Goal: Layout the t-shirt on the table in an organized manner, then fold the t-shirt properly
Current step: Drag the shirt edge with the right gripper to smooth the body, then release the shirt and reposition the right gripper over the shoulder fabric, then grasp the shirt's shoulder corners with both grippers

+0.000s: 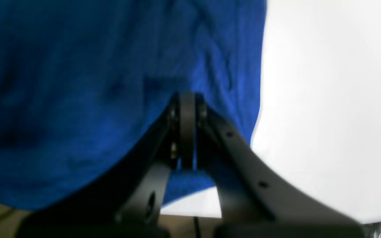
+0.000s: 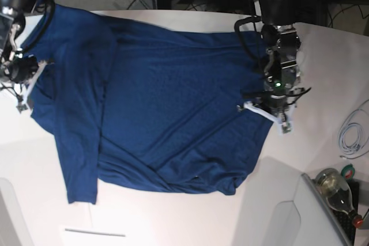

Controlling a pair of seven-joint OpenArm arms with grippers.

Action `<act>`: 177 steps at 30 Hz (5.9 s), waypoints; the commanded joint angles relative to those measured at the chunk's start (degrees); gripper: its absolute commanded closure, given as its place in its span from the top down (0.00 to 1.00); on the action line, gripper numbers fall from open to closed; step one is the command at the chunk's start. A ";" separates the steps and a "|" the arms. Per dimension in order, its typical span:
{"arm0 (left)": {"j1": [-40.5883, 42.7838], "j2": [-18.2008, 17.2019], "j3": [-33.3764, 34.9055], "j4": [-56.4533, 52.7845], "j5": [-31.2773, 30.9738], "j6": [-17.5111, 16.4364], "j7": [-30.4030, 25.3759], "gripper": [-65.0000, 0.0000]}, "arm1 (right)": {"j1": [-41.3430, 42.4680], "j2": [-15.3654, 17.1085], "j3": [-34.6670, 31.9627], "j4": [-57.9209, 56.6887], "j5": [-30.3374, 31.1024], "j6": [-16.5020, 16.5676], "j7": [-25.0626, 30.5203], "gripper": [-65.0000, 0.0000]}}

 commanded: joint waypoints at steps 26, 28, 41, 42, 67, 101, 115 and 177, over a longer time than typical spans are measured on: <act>-21.45 -0.02 3.56 -27.93 -0.57 4.53 -18.52 0.00 | 20.63 11.82 0.62 -32.77 -0.79 -5.46 25.34 0.03; -18.02 -0.02 3.38 -21.77 -0.66 4.53 -16.41 0.00 | 17.46 9.53 2.12 -23.54 0.36 -3.26 22.79 0.04; 16.97 -4.15 -0.75 25.61 -23.78 4.18 0.03 0.00 | -7.68 -1.02 3.79 21.64 8.53 -0.14 6.44 0.04; 18.11 -4.32 -1.01 25.61 -23.78 4.18 0.03 0.00 | -9.44 -1.37 1.77 22.26 8.53 -0.14 6.61 0.04; 31.03 -4.24 -12.97 25.26 -31.43 -7.25 -6.57 0.18 | -19.81 -6.38 -21.27 28.68 8.18 -0.14 10.30 0.05; 31.03 -4.41 -24.40 20.34 -26.24 -7.60 -6.39 0.00 | -7.24 -1.90 -38.15 8.81 8.18 -3.96 10.30 0.04; 30.86 -4.50 -24.22 20.69 -26.16 -7.60 -6.39 0.00 | -19.20 -1.90 -38.06 20.24 8.27 -4.14 10.74 0.05; 31.38 -4.59 -16.31 21.21 -26.77 -7.60 -6.30 0.00 | -17.18 0.21 -38.76 15.23 8.27 -3.61 5.12 0.24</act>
